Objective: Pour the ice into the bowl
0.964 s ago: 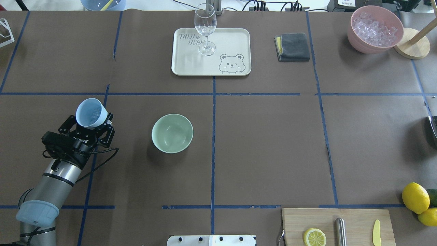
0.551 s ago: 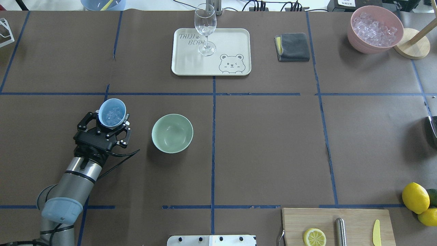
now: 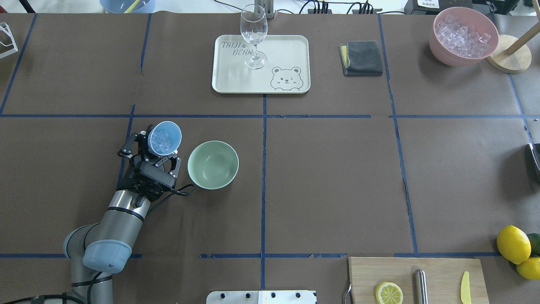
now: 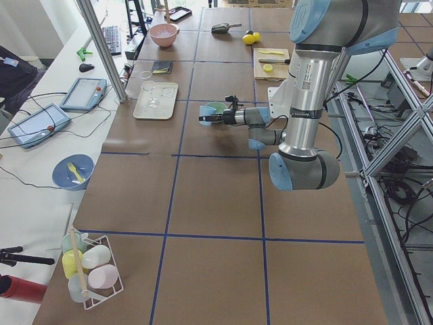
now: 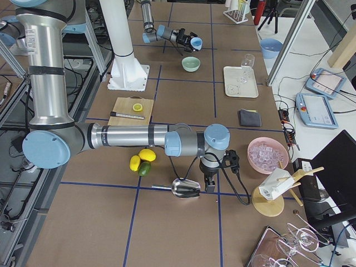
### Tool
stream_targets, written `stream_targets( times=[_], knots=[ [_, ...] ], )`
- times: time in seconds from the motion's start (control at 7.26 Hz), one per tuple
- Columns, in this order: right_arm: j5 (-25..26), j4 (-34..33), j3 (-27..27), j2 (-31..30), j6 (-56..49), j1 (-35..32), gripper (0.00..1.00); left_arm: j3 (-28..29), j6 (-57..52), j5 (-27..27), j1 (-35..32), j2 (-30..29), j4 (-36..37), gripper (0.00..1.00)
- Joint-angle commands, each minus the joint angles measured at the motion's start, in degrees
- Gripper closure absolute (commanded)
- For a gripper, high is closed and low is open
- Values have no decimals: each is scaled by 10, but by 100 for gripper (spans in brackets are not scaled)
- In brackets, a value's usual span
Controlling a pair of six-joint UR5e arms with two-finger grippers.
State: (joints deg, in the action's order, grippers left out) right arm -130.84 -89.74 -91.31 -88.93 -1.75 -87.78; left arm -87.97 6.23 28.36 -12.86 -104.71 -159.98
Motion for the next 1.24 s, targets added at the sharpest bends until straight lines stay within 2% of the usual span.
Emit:
stream_targets(
  times=[0.0,0.55,1.1],
  knots=[
    [0,0,0,-4,1,-3,0,1,-122,-12,3,-6,3,100],
    [1,0,1,-8,1,-3,0,2,-389,-74,21,-35,3,100],
    [1,0,1,-7,1,-3,0,18,-559,-110,25,-58,4,100]
  ],
)
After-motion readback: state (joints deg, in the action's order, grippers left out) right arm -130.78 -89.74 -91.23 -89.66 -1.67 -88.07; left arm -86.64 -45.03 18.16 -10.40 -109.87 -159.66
